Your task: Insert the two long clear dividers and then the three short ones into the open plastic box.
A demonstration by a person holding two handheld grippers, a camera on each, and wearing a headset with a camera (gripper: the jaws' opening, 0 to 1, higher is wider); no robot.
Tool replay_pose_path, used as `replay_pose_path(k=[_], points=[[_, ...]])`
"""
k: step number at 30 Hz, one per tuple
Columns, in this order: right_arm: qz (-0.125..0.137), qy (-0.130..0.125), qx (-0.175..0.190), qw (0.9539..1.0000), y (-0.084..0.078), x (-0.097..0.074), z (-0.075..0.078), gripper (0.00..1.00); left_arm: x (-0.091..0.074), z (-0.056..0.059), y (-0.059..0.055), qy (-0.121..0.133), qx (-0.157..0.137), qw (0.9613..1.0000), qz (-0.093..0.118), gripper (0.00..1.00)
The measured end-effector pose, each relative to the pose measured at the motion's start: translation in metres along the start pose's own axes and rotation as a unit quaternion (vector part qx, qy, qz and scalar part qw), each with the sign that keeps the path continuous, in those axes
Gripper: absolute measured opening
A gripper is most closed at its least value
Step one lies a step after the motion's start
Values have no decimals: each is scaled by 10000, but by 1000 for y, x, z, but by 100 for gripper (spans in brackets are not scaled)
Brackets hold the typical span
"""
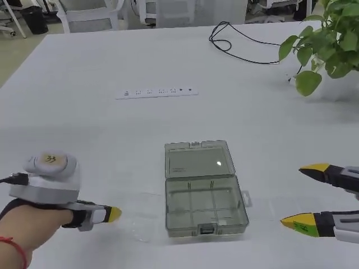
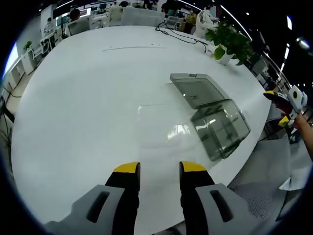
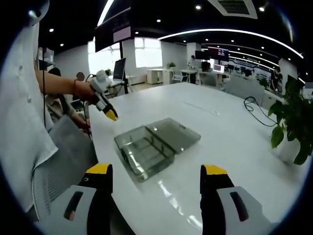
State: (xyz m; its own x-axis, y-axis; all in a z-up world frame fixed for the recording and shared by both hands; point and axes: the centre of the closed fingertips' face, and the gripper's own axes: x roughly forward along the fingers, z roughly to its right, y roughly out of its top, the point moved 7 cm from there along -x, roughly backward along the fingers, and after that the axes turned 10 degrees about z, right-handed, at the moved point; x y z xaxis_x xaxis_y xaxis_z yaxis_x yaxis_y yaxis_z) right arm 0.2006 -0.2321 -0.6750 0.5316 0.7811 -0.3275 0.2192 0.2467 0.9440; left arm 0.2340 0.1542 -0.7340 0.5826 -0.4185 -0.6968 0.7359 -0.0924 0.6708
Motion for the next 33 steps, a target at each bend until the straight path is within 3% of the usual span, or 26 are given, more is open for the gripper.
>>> replay_pose_path(k=[5,7,11,17,24,29,33], points=[[206,91,77,9997,19,9,-8,67,-6,20,17,-322,-213,9978,544,30],[223,111,128,9996,27,14,-12,64,-9,28,21,-426,-294,9966,643,30],[452,276,375,9979,44,27,-24,59,-10,49,30,-763,-426,9914,973,30],[655,318,720,9947,66,46,-39,49,-13,76,38,-1150,-592,9833,1282,30],[783,241,1029,9913,81,71,-53,38,-12,108,45,-1546,-536,9747,1524,30],[718,146,1222,9898,79,85,-57,33,-9,127,49,-1797,-415,9697,1604,30],[632,-90,1449,9874,75,91,-56,27,-9,139,52,-1886,-244,9674,1672,30]])
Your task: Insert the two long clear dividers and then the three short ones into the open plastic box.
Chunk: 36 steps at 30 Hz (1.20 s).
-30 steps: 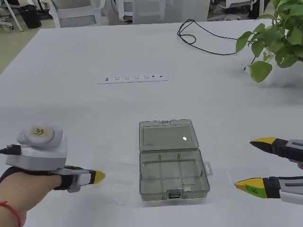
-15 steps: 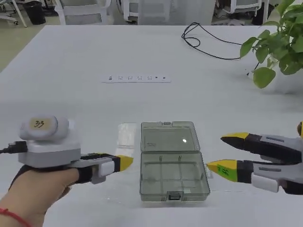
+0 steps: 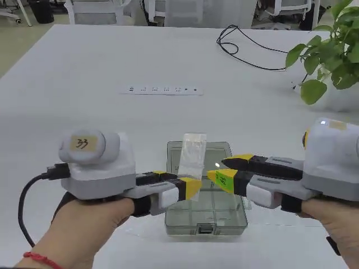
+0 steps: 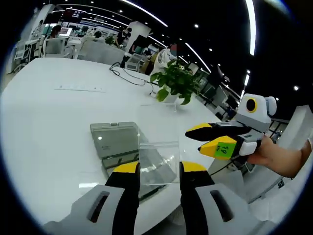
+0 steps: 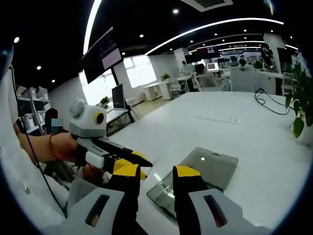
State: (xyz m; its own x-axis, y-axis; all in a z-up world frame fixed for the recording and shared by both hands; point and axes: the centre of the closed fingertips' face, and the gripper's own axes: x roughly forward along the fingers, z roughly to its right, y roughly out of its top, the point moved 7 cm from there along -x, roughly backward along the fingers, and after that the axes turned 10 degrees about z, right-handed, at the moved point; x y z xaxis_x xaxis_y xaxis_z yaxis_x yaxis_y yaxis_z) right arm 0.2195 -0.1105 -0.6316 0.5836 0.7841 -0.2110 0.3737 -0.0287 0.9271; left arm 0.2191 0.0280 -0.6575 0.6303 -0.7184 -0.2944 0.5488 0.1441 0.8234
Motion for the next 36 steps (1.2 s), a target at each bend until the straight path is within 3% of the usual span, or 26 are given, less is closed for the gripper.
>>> replay_pose_path(k=[3,11,23,36], points=[[-16,-95,170,9998,-2,3,2,23,3,6,0,-56,163,9999,-4,30],[-92,-231,424,9988,-8,11,1,14,6,11,-1,-141,383,9992,-43,30],[-46,-599,750,9954,-8,16,-3,7,7,10,-2,-111,263,9996,-2,31],[-67,-628,838,9945,-4,18,-7,7,6,14,-3,-283,352,9990,-59,35]])
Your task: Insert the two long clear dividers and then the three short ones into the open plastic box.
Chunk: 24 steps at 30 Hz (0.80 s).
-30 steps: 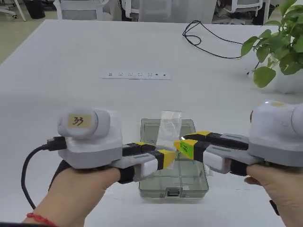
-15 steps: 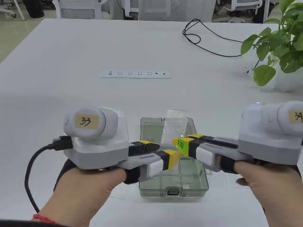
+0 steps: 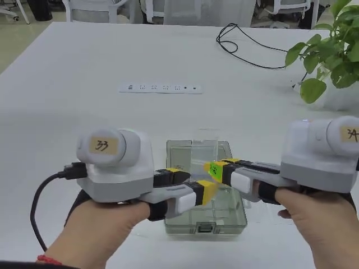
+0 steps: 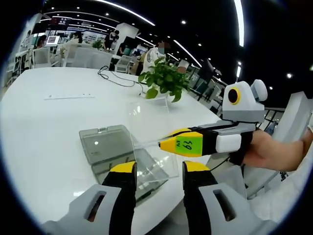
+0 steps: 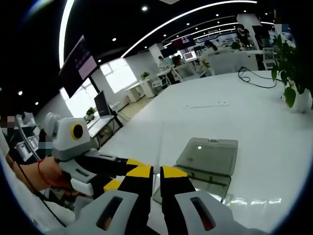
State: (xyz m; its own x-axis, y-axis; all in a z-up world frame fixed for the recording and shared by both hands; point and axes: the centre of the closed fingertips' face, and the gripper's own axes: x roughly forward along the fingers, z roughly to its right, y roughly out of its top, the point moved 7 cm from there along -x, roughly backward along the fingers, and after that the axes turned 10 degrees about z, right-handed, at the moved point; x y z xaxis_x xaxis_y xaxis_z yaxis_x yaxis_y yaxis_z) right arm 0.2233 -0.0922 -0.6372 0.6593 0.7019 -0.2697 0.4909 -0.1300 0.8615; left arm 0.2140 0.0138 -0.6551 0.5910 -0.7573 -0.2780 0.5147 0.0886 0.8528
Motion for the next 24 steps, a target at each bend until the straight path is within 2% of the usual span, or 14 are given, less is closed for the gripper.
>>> replay_pose_path(k=[10,15,24], points=[[-106,11,90,9999,2,1,-3,7,-4,-2,-3,-213,133,9997,-68,37],[-77,-121,260,9996,10,-2,7,7,-13,-8,-4,-312,429,9986,-69,44],[-400,-460,432,9972,14,-8,30,7,-29,-22,-12,-549,1114,9920,-240,60]])
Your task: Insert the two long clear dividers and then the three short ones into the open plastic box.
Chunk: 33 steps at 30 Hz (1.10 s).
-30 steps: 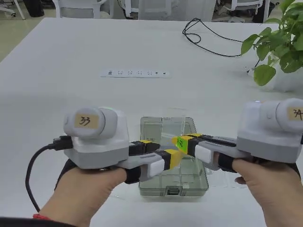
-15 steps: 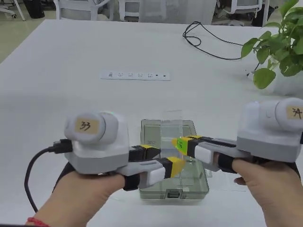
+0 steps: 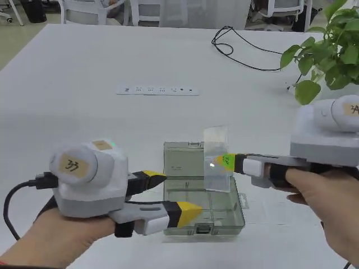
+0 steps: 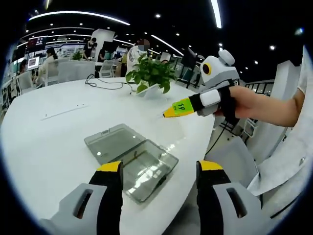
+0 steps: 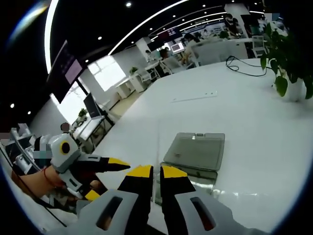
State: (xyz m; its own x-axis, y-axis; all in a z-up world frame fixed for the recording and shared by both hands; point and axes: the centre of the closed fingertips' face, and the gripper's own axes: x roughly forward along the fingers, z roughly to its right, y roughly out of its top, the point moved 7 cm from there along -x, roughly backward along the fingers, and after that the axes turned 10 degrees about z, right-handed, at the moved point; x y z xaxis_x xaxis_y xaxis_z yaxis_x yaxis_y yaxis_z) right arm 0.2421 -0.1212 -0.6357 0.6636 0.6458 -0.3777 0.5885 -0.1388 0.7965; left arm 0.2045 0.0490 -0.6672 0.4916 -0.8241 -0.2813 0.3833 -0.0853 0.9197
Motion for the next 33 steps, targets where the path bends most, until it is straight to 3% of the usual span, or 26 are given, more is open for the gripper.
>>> replay_pose_path(k=[8,15,20,22,33], points=[[-343,-166,73,9992,-2,3,10,7,-7,-7,-6,-241,501,9984,-88,76],[-907,-470,294,9943,-9,8,22,7,-8,-11,-19,-477,780,9955,-259,86],[-1336,-766,416,9872,-16,11,30,7,-6,-12,-31,-607,901,9932,-416,90],[-1446,-859,596,9839,-16,17,43,7,-7,-12,-35,-658,905,9927,-448,90],[-2069,-1272,1166,9630,-46,31,55,7,-7,-13,-40,-827,953,9909,-472,89]])
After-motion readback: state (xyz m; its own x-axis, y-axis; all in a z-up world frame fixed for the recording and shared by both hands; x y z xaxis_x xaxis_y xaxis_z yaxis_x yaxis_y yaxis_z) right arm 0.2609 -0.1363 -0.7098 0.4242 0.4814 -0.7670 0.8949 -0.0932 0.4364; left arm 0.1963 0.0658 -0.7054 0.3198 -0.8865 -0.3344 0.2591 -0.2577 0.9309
